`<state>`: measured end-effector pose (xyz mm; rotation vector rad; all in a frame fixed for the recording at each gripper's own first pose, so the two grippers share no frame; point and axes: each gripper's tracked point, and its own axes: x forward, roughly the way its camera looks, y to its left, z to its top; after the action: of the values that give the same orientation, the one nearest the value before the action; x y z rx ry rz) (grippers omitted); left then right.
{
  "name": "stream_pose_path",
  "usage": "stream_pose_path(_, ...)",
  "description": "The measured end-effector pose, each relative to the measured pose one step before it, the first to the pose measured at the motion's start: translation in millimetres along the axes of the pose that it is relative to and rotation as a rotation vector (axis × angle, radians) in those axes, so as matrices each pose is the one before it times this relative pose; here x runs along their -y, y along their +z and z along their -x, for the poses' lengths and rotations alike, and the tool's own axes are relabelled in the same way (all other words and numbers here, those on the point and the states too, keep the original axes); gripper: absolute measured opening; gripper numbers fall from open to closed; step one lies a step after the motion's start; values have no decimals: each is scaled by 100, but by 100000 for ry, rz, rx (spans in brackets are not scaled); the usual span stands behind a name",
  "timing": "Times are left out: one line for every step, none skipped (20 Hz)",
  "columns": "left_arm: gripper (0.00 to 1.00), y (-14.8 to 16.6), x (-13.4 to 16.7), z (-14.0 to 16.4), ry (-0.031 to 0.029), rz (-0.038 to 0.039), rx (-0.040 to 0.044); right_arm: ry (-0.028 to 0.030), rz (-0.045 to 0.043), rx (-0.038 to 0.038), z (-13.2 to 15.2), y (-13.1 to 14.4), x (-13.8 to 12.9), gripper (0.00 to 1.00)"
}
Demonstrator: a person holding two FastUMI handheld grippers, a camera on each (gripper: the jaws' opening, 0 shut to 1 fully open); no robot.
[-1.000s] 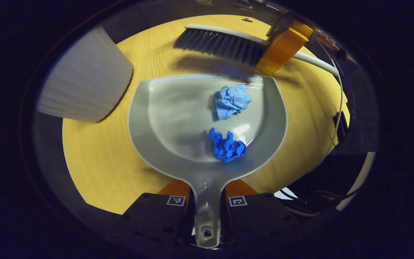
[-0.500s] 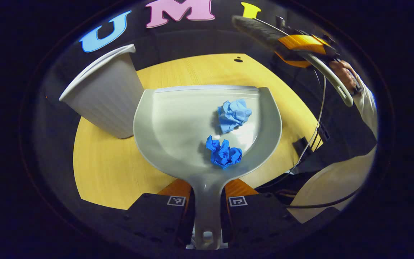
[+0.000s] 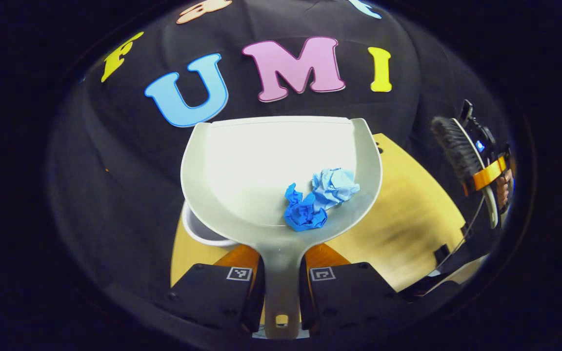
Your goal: Pick up the small broom and dustpan from the desktop, sweep the trash into the dustpan with the broom, and then empty the trash into the garbage bin.
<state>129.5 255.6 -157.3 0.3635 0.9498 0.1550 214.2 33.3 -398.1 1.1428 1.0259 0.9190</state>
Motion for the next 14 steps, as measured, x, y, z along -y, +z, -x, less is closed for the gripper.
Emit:
stream_pose_path(27, -31, -2271, -434, 5394, -2625, -2728, 1027, -1058, 809, -1, -44, -33, 31)
stream_pose_path(27, -246, -2159, -511, 4422, -2580, -2469, 194, -880, 563, -5, 97, 172, 31)
stream_pose_path(27, 8, -2371, -284, 3707, -2504, -2525, -599, -539, 384, -80, -114, 350, 31)
stream_pose_path(27, -24, -1517, -600, 3672, -2902, -2820, -651, -546, -123, -32, -45, 434, 31)
stream_pose_path(27, -193, -1527, -750, 3776, -3278, -3423, -671, -373, -283, 156, -253, 203, 31)
stream_pose_path(27, -235, -1467, -611, 4208, -4019, -2798, -622, 58, -216, 68, -127, 293, 31)
stream_pose_path(27, -563, -1086, -307, 4874, -5507, -2002, -745, 141, -424, 102, -205, 230, 31)
stream_pose_path(27, -570, -1160, -337, 5361, -6778, -2343, -594, 92, -251, 47, -46, 224, 31)
stream_pose_path(27, -585, -1060, -269, 4601, -7391, -2157, -279, -340, 0, 44, -22, 116, 31)
stream_pose_path(27, -449, -738, -318, 3622, -7227, -2457, 170, -508, 22, 11, 85, 90, 31)
stream_pose_path(27, -261, -484, -362, 2943, -7187, -2249, -208, -364, 277, 116, -97, -40, 35)
stream_pose_path(27, -366, -422, -238, 2957, -6980, -1133, -282, 131, 71, -89, 74, 160, 31)
stream_pose_path(27, -123, -177, -44, 2984, -7016, -1118, -307, 109, 14, 16, -102, 63, 31)
stream_pose_path(27, -103, -269, -107, 3452, -6930, -681, -115, -45, -66, 1, 23, 101, 31)
